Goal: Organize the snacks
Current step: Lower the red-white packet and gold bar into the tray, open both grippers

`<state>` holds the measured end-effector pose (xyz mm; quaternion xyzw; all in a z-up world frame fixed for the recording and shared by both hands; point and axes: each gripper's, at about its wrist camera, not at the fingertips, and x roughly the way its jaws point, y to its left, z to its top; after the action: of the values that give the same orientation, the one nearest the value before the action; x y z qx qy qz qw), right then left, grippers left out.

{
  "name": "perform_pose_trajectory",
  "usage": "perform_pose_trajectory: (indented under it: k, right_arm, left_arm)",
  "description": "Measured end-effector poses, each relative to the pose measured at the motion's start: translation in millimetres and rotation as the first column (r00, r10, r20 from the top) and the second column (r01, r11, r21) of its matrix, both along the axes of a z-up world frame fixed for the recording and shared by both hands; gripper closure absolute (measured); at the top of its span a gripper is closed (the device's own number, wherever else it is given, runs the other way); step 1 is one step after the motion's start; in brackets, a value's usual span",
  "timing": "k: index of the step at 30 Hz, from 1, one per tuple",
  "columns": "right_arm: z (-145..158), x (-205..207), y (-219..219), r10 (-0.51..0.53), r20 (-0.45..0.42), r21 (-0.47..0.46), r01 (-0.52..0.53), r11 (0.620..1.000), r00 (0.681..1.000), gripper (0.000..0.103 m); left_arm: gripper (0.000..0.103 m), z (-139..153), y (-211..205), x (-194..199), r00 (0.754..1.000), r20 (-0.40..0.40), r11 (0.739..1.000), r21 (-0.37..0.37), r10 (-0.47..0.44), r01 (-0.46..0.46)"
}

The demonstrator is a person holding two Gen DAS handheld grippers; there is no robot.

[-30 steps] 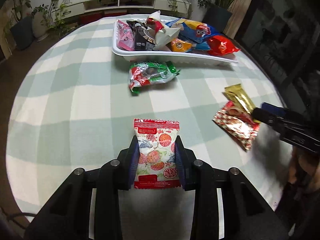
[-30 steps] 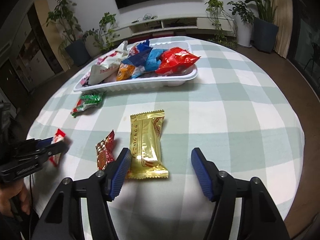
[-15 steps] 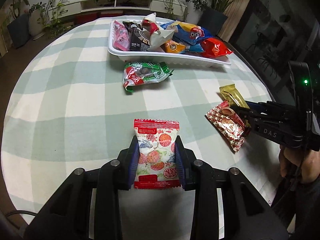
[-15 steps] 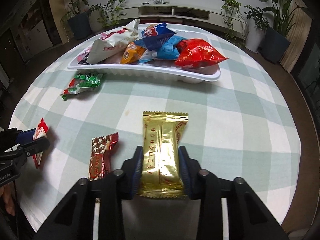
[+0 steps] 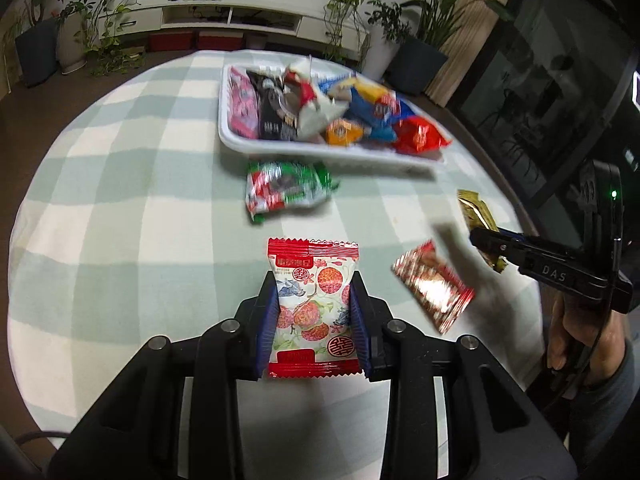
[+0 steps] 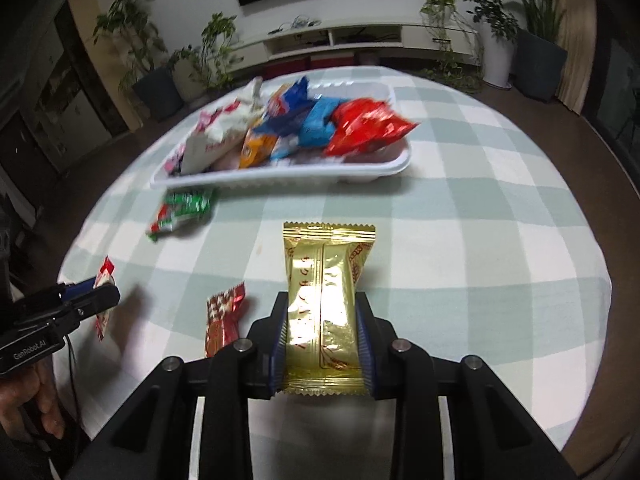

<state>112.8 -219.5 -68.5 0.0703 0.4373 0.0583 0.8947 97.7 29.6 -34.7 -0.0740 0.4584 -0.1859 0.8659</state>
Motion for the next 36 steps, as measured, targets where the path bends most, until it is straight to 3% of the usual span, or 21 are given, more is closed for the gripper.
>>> perform_pose_trajectory:
  k: [8, 13, 16, 20, 25, 36]
  right_arm:
    - [74, 22, -25, -0.045, 0.133, 0.053, 0.039, 0.998, 0.990, 0.070]
    - [119, 51, -5, 0.004, 0.217, 0.028, -0.011, 1.000, 0.976, 0.070]
    - [129, 80, 3, 0.013, 0.221, 0.027, -0.019, 0.999, 0.975, 0.070]
    - [118, 119, 12, 0.018, 0.174, 0.021, -0.022, 1.000, 0.985, 0.070]
    - [83, 166, 13, -0.001, 0.078, -0.007, 0.001, 1.000, 0.997, 0.070]
    - [31, 210, 9, -0.026, -0.035, -0.075, 0.023, 0.997, 0.999, 0.070]
  left_arm:
    - [0.072, 53, 14, 46, 0.996, 0.084, 0.999, -0.044, 0.023, -0.019]
    - [0.072, 90, 14, 90, 0.990, 0.140, 0.999, -0.034, 0.030, -0.025]
    - [0.072, 101, 8, 120, 0.989, 0.147, 1.000, -0.021, 0.020, -0.017]
    - [0.072, 94, -1, 163, 0.993, 0.120, 1.000, -0.024, 0.021, -0.018]
    - [0.072, 70, -18, 204, 0.996, 0.090, 1.000, 0.003, 0.013, -0.013]
    - [0.072, 10, -44, 242, 1.000, 0.030, 0.999, 0.050, 0.005, -0.006]
